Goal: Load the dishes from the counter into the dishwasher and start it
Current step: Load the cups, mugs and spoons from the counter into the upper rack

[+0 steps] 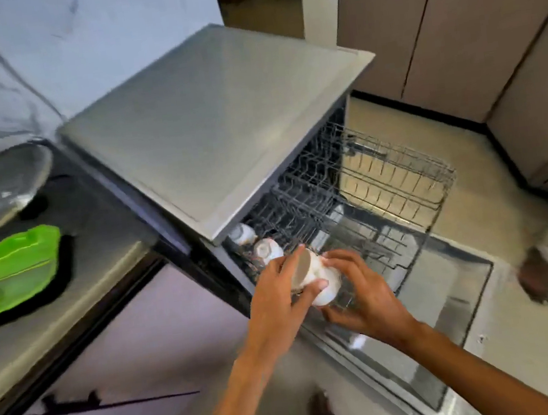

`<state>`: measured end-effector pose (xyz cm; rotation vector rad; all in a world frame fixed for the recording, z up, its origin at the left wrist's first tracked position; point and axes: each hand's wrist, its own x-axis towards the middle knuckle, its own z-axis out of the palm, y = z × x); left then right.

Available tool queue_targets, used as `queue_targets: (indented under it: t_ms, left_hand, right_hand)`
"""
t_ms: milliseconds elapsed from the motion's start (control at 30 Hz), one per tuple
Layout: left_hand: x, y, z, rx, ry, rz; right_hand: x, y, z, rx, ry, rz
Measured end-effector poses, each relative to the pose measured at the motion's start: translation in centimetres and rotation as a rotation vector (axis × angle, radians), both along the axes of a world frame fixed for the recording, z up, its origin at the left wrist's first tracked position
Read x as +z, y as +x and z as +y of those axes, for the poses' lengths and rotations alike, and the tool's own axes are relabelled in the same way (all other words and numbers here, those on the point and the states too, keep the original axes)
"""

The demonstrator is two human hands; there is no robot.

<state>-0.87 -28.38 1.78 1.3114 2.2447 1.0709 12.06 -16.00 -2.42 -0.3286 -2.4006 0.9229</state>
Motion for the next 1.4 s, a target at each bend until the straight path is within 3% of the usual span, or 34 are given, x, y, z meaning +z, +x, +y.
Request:
queue_targets:
  t_ms: [67, 200, 300, 600, 767, 1233, 1400]
  left_hand:
    - [-3.6, -0.6, 1.5, -0.076, -0.016, -0.017]
    - [-11.2, -3.4, 1.5, -0.163, -0.232, 0.399]
    - [-15.5, -4.9, -0.3, -0.165, -0.381, 0.530]
    - [-17.6, -5.0, -1.1, -0.187, -0.387, 0.539]
    - [-17.8, -5.3, -1.1, -0.180, -0.401, 0.510]
    - [-18.5, -4.9, -1.0, -0.154, -0.368, 0.483]
    - [-18.5, -4.9, -1.1, -0.152, -0.390, 0.491]
  right_hand:
    - [-2.9, 0.1, 1.4, -0.027, 0.014, -0.035]
    - [-7.7, -1.1, 4.3, -0.104, -0.008, -0.122]
    - [-9.7, -3.3, 6.4, -0.155, -0.121, -0.248]
    - [-12.6, -12.6, 7.1, -0.147, -0.182, -0.689]
    - [-14.4, -15.7, 6.7, -0.112, -0.074, -0.977]
    - [-17.1, -16.0, 6.4, -0.271, -0.287, -0.804]
    - [-17.2, -16.3, 5.4, -0.353, -0.277, -0.767]
